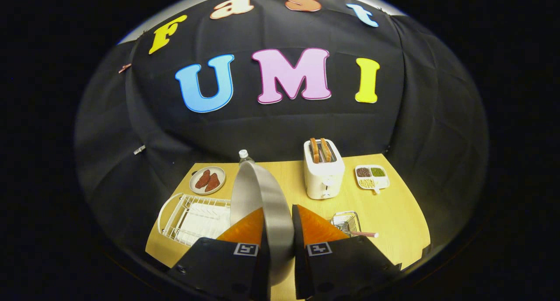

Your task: Take the plate from the dish rack, then take the spoon from the basket and place it into the plate.

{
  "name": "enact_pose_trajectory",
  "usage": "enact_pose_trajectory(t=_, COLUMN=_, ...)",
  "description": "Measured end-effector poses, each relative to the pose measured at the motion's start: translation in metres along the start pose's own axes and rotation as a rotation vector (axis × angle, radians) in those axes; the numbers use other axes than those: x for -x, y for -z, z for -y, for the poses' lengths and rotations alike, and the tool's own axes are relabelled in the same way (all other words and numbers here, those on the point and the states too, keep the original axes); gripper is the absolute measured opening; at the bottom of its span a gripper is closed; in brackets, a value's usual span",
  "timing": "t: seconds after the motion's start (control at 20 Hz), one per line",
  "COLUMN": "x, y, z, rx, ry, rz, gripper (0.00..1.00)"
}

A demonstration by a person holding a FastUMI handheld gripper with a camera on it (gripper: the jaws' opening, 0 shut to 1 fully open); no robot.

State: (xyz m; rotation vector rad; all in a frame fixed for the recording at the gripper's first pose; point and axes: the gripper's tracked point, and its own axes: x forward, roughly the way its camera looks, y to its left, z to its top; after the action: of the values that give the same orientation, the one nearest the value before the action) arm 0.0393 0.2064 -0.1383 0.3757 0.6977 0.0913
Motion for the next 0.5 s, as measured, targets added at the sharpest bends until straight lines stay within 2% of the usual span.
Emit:
enact_pose_trajectory(t=0.25, x=0.026, y=0.062, z=0.071, rx=-0.113, ry=-0.016, rz=-0.109, gripper=0.25)
enact_pose_trajectory(t=0.5, x=0.024, y=0.129, z=0.126, rx=-0.211, ry=-0.047, rz=-0.208, gripper=0.25)
